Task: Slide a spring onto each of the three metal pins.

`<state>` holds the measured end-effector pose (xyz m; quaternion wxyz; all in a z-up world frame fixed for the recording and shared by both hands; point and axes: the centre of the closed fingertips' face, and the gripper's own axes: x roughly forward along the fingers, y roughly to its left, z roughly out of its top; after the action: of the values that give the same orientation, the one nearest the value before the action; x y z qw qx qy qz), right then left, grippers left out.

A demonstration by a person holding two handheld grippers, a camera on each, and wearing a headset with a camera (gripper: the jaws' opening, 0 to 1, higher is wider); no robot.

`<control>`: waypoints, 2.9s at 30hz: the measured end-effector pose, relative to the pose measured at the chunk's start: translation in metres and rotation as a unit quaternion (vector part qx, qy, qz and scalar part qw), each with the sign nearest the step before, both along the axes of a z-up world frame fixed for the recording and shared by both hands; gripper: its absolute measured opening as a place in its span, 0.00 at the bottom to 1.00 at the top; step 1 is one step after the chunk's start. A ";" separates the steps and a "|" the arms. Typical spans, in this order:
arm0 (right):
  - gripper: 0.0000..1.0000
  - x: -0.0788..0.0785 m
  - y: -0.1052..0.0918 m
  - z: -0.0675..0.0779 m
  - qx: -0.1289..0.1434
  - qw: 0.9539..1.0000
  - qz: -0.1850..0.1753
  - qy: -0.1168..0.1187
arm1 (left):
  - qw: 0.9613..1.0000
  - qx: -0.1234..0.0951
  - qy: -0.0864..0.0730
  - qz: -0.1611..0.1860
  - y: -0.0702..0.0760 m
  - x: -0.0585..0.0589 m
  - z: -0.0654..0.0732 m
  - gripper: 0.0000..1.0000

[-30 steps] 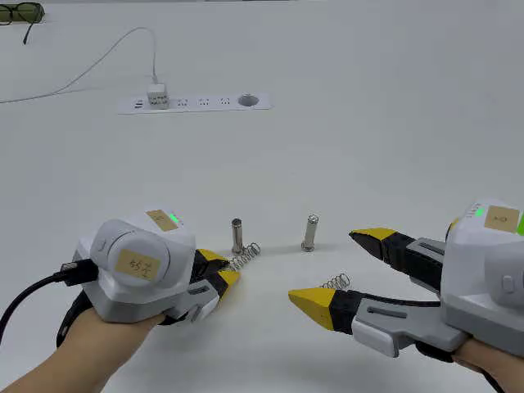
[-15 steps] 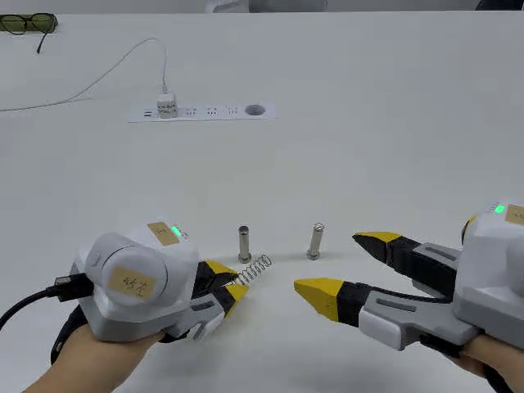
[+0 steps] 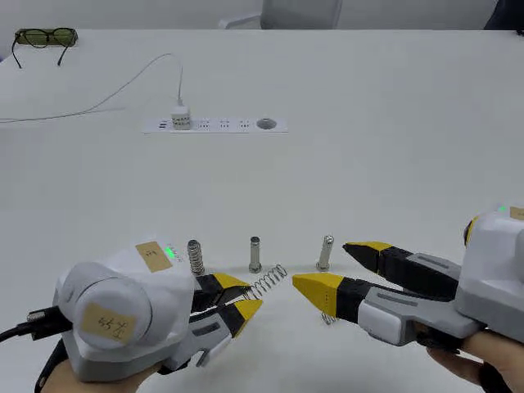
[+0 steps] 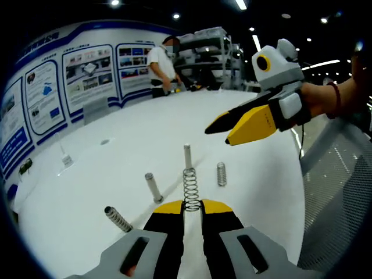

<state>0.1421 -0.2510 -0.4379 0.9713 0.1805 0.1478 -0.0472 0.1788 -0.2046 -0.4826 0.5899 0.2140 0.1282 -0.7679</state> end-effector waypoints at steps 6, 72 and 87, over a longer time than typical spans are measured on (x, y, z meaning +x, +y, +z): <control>0.48 0.005 0.006 0.003 0.027 1.000 0.007 -0.009 | 1.000 -0.011 0.021 0.005 0.006 -0.007 0.008 0.10; 0.11 0.046 0.031 0.024 0.087 0.992 0.057 -0.064 | 0.993 -0.040 0.095 0.057 0.016 -0.012 0.016 0.28; 0.12 0.072 0.005 0.024 0.020 0.997 0.039 -0.059 | 0.995 -0.022 0.074 0.066 0.019 -0.011 0.003 0.39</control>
<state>0.2137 -0.2463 -0.4137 0.9755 0.1965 0.0983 0.0048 0.1683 -0.1859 -0.4791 0.6330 0.1341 0.1687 -0.7435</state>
